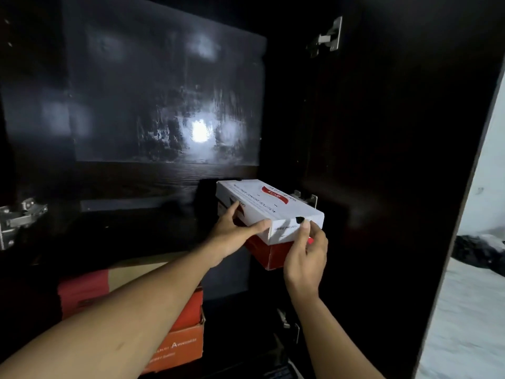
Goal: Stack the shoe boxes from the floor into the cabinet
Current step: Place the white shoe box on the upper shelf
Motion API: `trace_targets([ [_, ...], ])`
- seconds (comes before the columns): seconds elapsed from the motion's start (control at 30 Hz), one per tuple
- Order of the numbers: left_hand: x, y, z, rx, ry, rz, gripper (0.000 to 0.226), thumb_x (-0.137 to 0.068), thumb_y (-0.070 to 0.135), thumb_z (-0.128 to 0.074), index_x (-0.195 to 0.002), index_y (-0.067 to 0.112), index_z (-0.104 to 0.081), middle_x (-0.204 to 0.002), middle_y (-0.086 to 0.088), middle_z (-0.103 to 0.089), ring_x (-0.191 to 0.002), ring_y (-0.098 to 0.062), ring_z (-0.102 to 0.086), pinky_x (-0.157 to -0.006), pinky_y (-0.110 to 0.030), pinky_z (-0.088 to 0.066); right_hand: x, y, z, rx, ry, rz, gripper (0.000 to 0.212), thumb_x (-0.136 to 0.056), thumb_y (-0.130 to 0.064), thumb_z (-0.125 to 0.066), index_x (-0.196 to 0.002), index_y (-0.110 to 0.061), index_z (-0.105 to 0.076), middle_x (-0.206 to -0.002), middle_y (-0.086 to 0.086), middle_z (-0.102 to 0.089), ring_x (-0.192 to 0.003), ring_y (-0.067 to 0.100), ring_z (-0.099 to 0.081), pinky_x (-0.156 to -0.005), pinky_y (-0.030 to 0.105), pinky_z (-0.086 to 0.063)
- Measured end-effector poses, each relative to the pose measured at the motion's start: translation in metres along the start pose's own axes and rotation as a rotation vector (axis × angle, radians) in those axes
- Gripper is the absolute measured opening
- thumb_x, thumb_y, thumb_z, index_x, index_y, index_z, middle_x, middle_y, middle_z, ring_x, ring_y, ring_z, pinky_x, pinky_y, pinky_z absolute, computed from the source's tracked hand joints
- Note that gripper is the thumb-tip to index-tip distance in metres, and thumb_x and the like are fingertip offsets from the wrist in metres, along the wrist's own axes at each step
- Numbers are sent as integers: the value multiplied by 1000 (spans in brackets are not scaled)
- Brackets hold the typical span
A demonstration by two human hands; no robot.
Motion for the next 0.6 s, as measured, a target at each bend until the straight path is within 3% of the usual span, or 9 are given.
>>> trace_targets([
  [0.1,-6,6,-7,-53,-3,-64,124,-52,58,-91,-155,35,-24,-154,12,-36,-140,-9,-35,-111,-27,-32,-7,19,-21,-46,-71,-21,53,-96,-62,-37,-132,-26,-56,-126,-7,-63,-116,15,-61,-101,44,-50],
  [0.2,-19,2,-9,-132,67,-97,111,-66,39,-90,-155,30,-25,-154,6,-37,-139,-9,-38,-105,-19,-31,-16,28,-33,-25,-136,-11,35,-103,-39,-44,-130,-23,-58,-127,-6,-61,-120,14,-58,-105,40,-47],
  [0.3,-30,-3,-16,-152,84,-96,102,-75,34,-85,-156,28,-24,-155,2,-37,-141,-13,-37,-109,-23,-31,-32,38,-40,60,-215,-18,35,-104,-29,-45,-137,-21,-53,-131,-7,-47,-127,15,-49,-110,38,-42],
  [0.43,-54,-14,-24,-194,111,-102,88,-81,30,-80,-154,22,-32,-153,-2,-43,-139,-18,-42,-113,-28,-34,-44,51,-60,180,-370,9,46,-104,-23,-44,-149,-21,-40,-153,-1,-32,-141,17,-36,-118,34,-29],
  [0.5,-67,-21,-23,-191,140,-81,80,-83,29,-78,-151,22,-38,-147,-4,-50,-132,-20,-50,-111,-35,-41,-48,58,-75,223,-456,6,49,-104,-21,-44,-152,-20,-34,-161,-1,-21,-148,15,-22,-114,21,-16],
  [0.6,-82,-29,-18,-192,202,-77,75,-84,26,-77,-149,18,-40,-140,-9,-57,-126,-23,-56,-107,-38,-45,-51,71,-96,253,-569,-14,58,-103,-17,-44,-157,-18,-22,-166,-4,-4,-152,11,-7,-105,15,-10],
])
Point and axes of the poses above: each hand's wrist, its own x-axis away from the middle knuckle, its own z-axis out of the back of the hand, y = z × x, the point moved 8 cm from there along -x, towards the middle knuckle
